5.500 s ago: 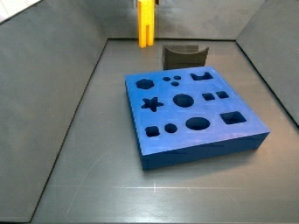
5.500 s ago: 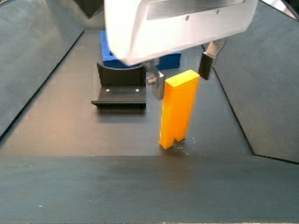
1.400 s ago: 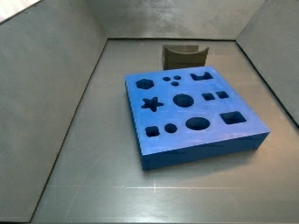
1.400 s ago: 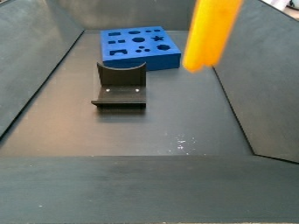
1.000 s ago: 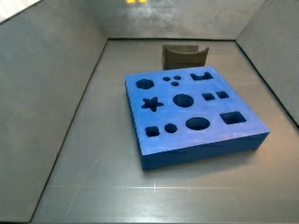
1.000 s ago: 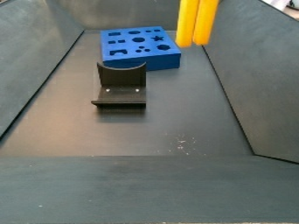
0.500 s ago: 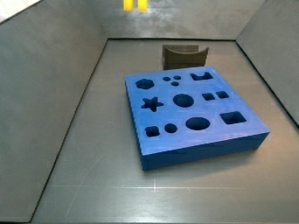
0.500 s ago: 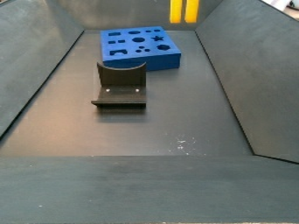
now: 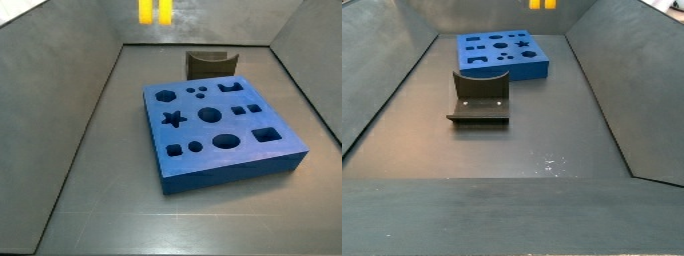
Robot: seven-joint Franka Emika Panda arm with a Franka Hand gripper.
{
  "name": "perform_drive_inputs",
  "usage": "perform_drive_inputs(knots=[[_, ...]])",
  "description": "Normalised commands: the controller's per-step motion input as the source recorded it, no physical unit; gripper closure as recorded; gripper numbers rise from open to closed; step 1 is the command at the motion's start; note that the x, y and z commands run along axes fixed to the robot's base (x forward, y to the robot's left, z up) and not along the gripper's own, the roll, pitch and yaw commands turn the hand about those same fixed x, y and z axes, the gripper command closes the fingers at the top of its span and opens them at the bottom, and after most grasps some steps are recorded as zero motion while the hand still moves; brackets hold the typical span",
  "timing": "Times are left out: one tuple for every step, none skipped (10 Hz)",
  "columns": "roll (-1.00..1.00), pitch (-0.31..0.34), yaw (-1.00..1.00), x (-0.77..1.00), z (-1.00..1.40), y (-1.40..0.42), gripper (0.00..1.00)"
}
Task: Pick up the double-square object. Move up. Move to above the board. Insert the double-square object.
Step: Move to above the board, then insert the double-square object.
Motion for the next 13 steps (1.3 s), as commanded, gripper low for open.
perform_drive_inputs(knots=[[0.01, 0.133, 0.00, 0.17, 0.09, -1.00, 1.00], [0.00, 0.137, 0.00, 0.18, 0.10, -1.00, 1.00], [0.00, 0.144, 0.01, 0.20, 0.10, -1.00, 1.00], [0.00, 0.136, 0.01, 0.21, 0.10, -0.91, 1.00], [0.02, 0.131, 0.00, 0.16, 0.07, -0.53, 1.00], [0.02, 0.124, 0.00, 0.13, 0.05, -0.37, 1.00], [0.03, 0.096, 0.01, 0.08, 0.04, -0.19, 1.00], [0.00, -0.004, 0.00, 0.00, 0.00, 0.00, 1.00], [0.00, 0.000, 0.00, 0.29, -0.13, 0.00, 1.00], [-0.11, -0.004, 0.16, 0.73, -0.29, 0.25, 1.00], [-0.12, -0.057, 0.17, 0.61, -0.30, 0.22, 1.00], [-0.08, -0.040, 0.15, 0.70, -0.20, 0.13, 1.00], [-0.04, -0.007, 0.09, 0.94, -0.11, 0.00, 1.00]])
